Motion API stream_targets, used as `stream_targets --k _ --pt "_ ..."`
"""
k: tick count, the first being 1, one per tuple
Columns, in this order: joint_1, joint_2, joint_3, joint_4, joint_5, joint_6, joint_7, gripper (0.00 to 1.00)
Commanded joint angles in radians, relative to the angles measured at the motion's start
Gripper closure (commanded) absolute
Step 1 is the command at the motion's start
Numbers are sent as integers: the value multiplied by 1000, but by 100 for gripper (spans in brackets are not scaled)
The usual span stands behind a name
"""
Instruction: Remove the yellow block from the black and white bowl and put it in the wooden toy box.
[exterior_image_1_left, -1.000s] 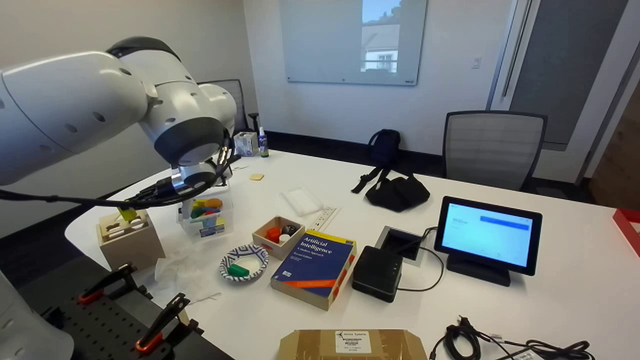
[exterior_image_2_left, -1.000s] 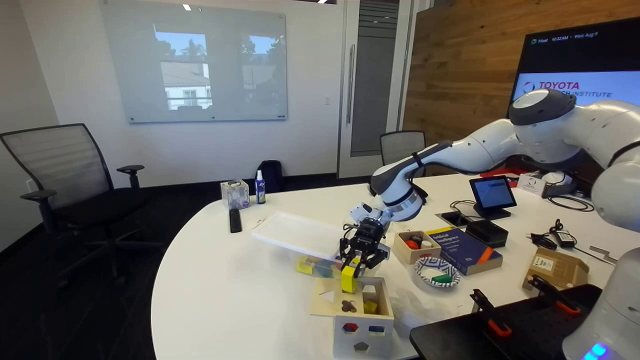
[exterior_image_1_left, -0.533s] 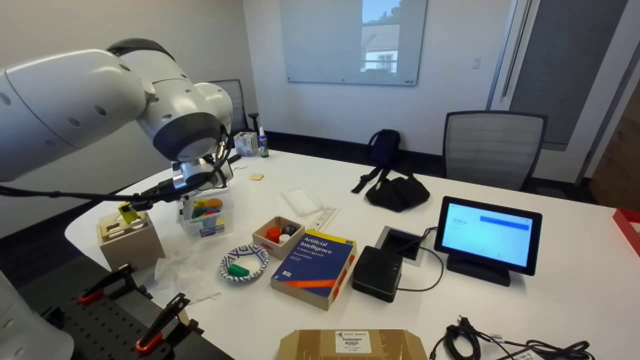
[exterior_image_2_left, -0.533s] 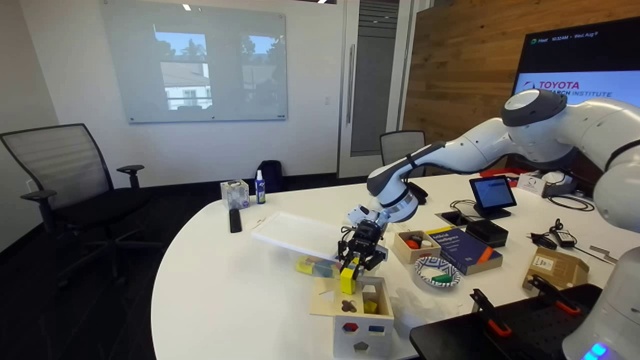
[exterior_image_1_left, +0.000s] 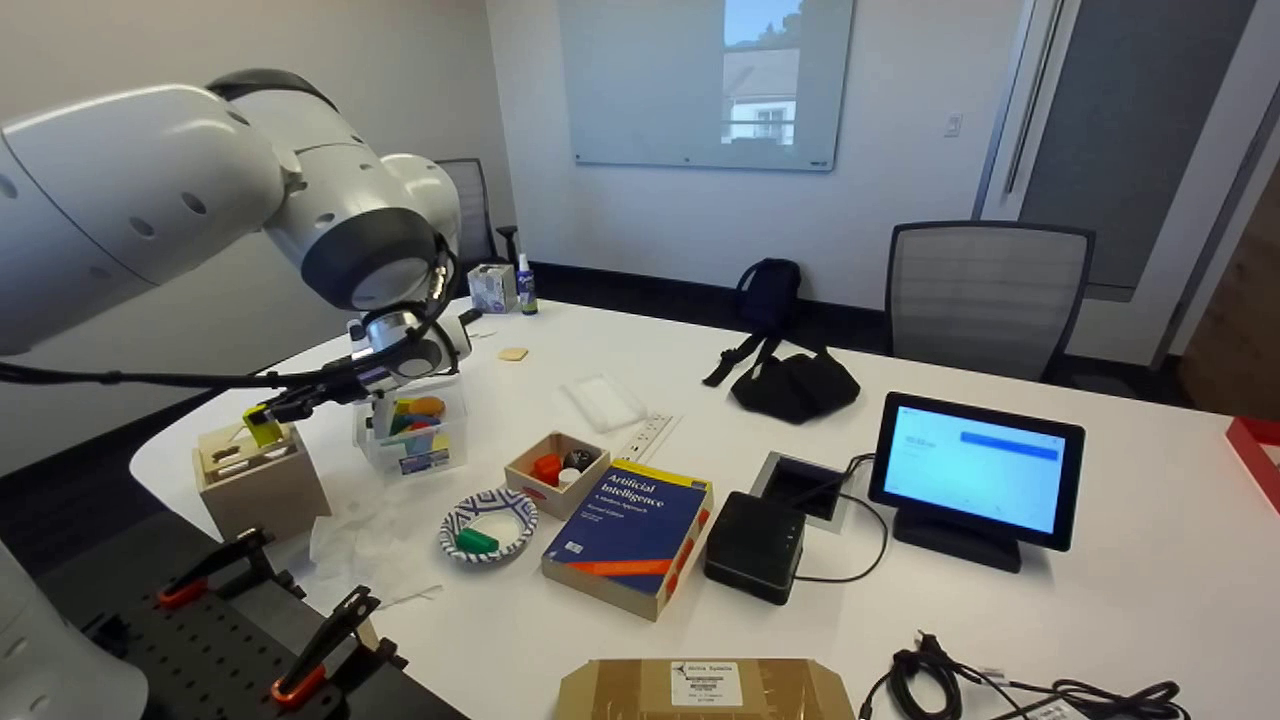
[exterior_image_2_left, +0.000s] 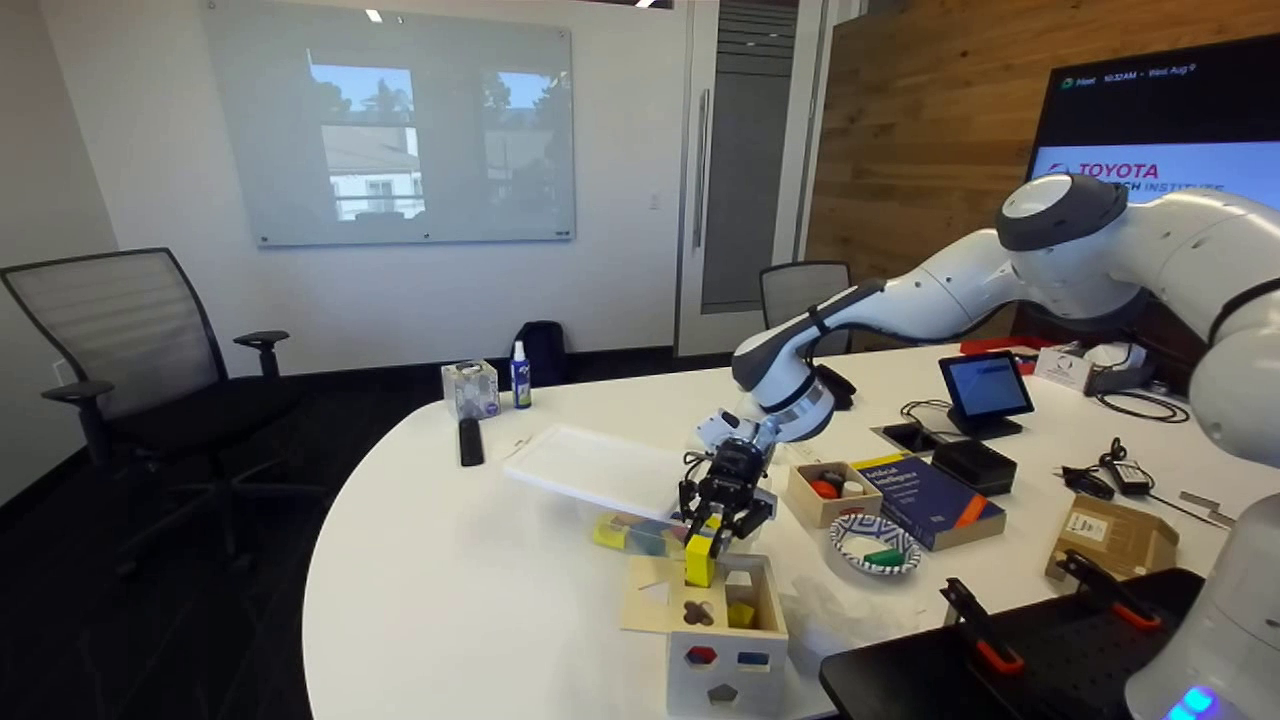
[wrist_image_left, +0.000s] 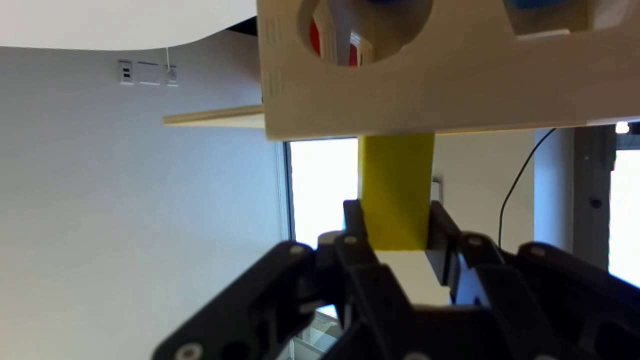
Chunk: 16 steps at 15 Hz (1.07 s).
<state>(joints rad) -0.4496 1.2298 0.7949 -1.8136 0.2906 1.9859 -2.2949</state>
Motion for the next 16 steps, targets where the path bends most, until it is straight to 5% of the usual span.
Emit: stream_targets --k 1,15,16 --pt "57 -58 -50 19 47 -52 -50 92" --pt "187 -66 -123 125 67 -155 -111 92" --pt "190 -66 -127 128 74 -159 -116 46"
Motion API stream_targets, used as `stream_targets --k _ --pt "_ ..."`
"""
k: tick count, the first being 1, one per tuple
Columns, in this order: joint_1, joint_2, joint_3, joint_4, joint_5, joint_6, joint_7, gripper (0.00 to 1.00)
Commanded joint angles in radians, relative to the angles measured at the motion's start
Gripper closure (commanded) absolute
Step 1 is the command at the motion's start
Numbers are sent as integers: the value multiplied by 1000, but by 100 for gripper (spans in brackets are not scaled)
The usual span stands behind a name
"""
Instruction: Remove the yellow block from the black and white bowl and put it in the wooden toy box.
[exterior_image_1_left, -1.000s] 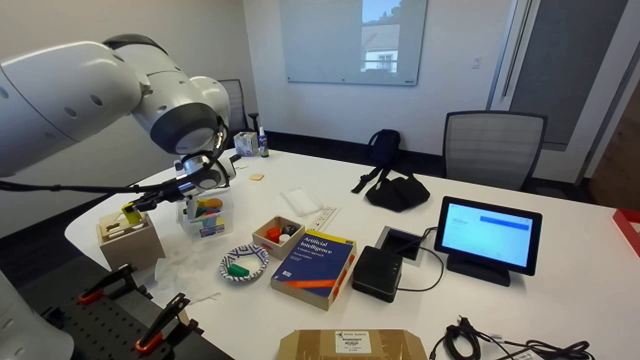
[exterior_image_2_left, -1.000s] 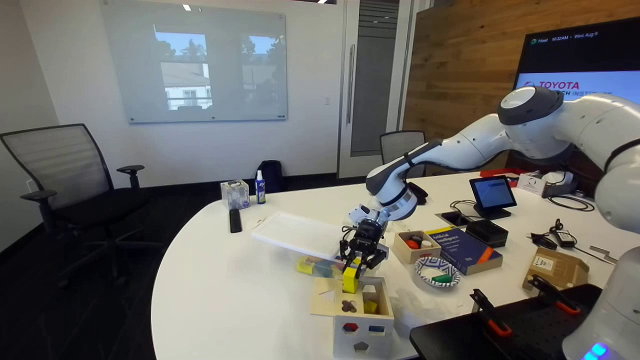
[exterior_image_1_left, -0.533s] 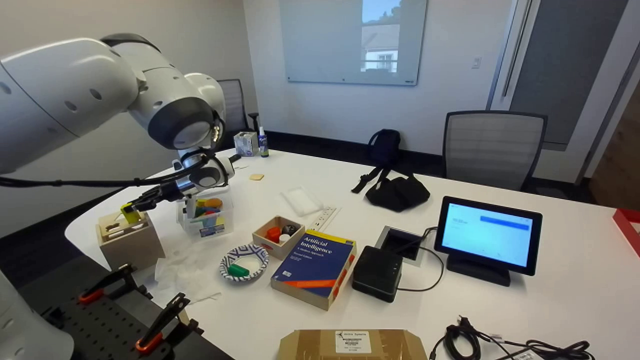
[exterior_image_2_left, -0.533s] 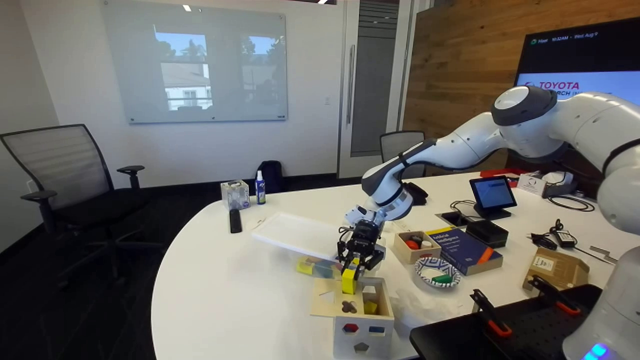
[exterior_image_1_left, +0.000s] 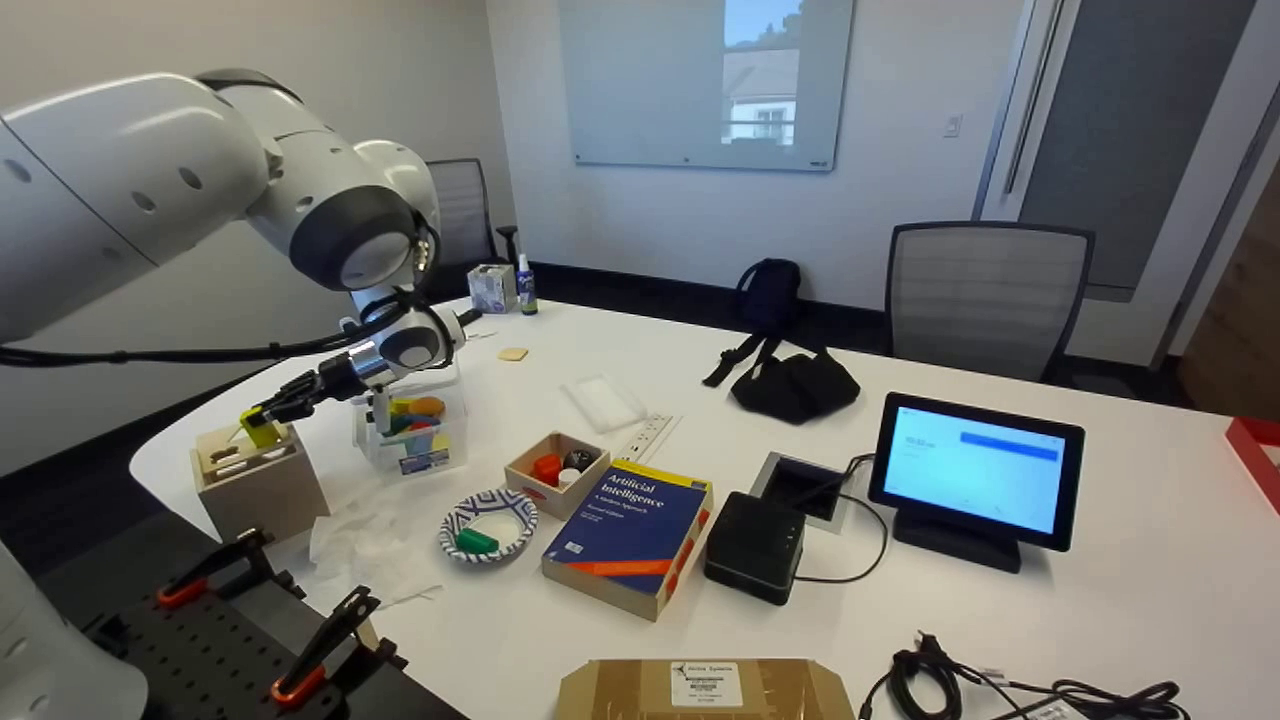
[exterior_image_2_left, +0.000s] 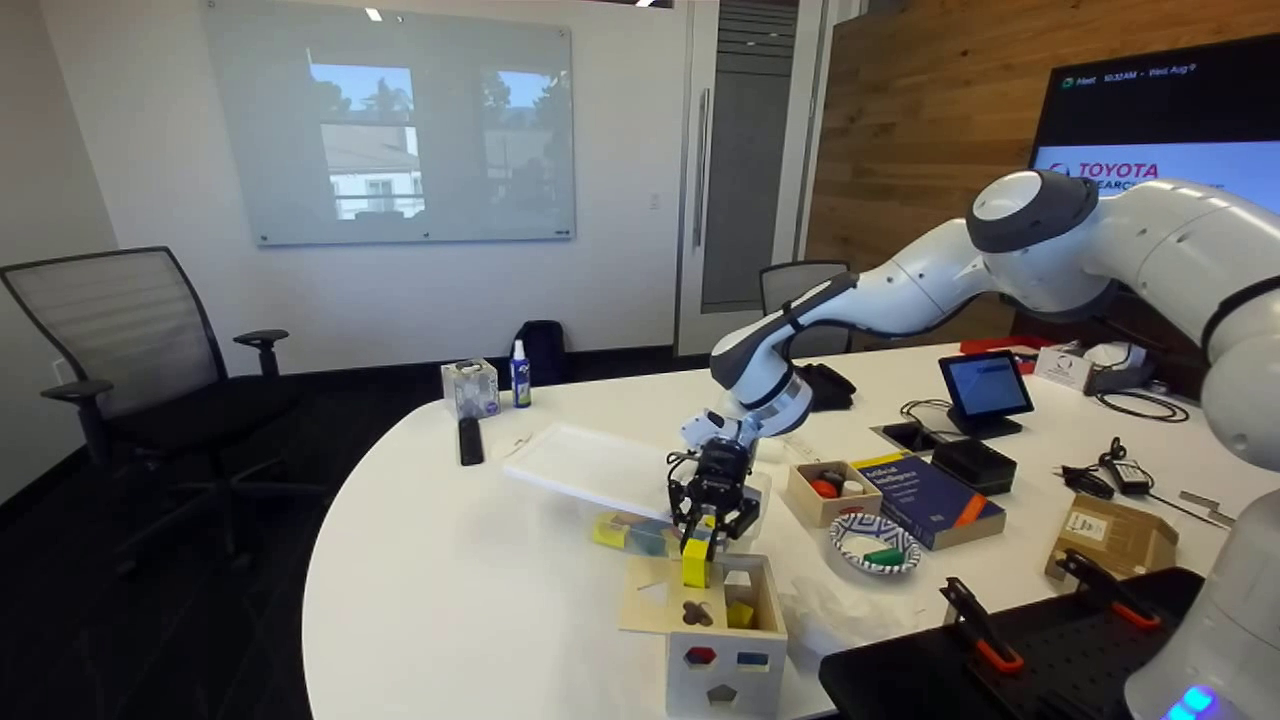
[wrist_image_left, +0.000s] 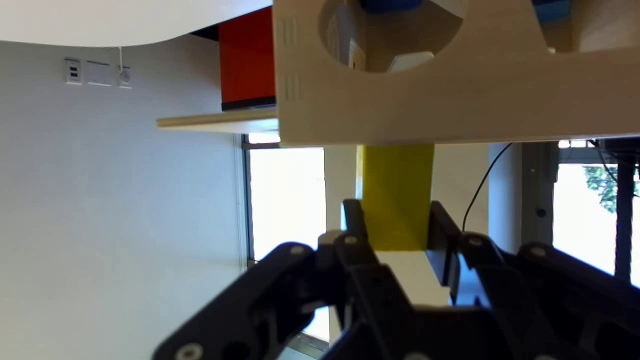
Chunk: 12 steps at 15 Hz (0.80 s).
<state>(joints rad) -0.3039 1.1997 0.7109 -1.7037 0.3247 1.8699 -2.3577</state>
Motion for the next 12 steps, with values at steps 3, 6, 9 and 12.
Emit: stream_targets --k 3,6,9,12 --pt "51 -44 -54 18 53 -42 -81 27" --pt "47 -62 -55 3 81 -38 -123 5" --pt "45 -104 -50 -31 130 -16 -124 0" --pt "46 -173 -42 -85 187 -6 -117 0"
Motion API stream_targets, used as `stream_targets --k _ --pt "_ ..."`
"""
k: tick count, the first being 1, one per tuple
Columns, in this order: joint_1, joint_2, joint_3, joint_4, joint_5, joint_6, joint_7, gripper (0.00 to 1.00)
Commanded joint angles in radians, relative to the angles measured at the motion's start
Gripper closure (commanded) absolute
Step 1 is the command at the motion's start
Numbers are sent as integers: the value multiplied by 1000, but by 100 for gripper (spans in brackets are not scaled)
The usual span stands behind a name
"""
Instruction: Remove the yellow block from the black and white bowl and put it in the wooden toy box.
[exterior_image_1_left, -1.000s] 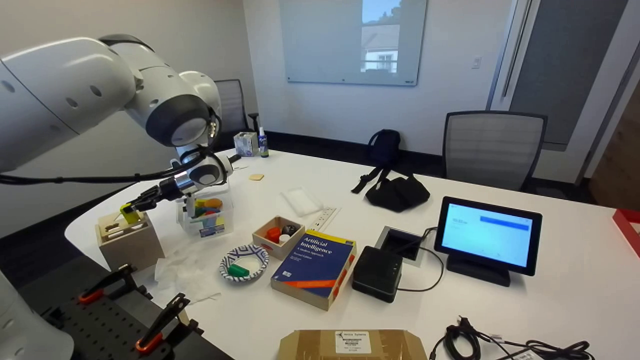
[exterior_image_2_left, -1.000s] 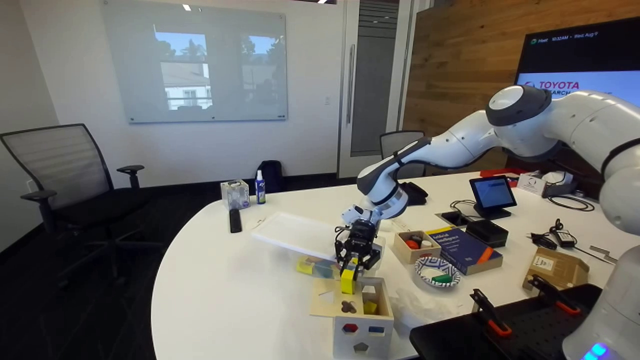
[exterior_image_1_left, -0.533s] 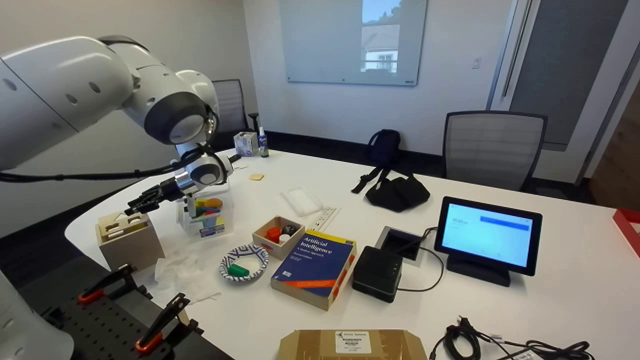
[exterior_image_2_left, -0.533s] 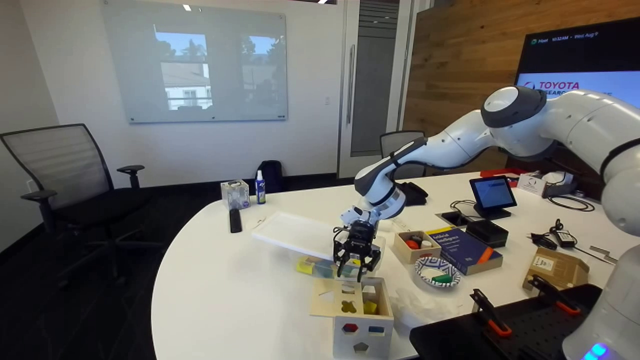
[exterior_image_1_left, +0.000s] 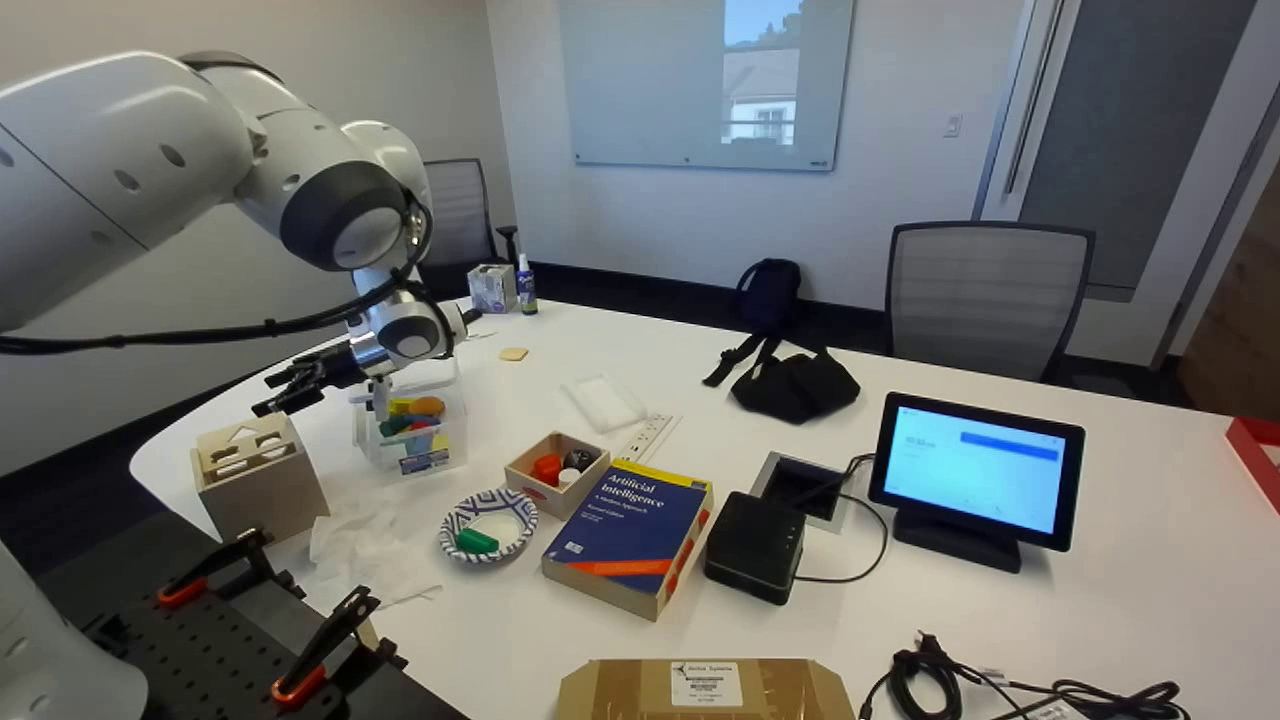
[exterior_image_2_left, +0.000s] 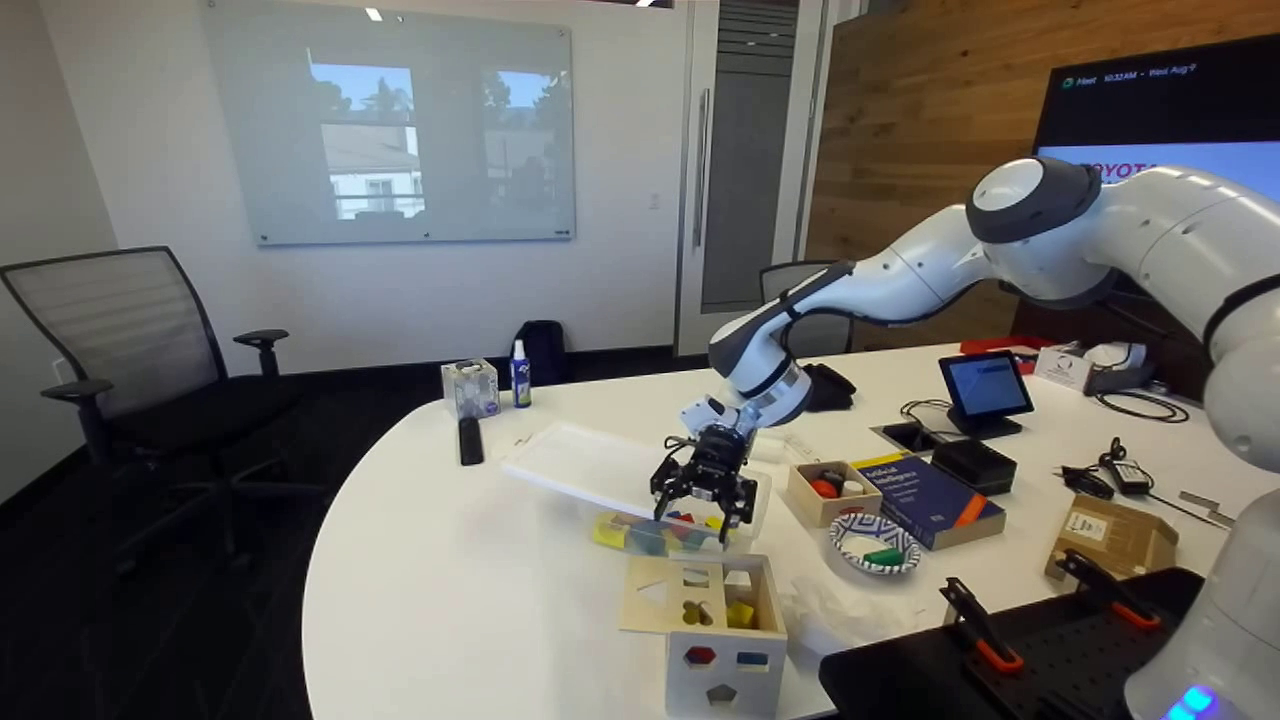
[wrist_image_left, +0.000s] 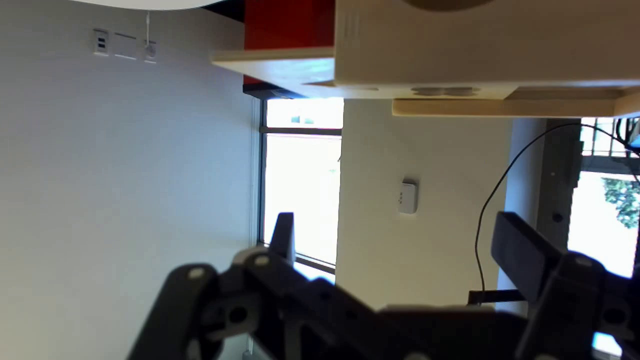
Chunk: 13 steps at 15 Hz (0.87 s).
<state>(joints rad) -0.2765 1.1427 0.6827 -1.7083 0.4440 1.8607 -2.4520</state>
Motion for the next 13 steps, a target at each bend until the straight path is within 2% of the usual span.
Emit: stream_targets --k 1,6,7,10,13 --pt "19 -149 -9 -107 87 8 -23 0" --pt "40 -314 -4 -218 176 5 -28 0" --pt "76 -234 -46 -131 179 -28 -32 0" --pt "110 -263 -79 -134 201 -29 -31 0" --pt "114 -251 -89 -133 200 -29 -31 0"
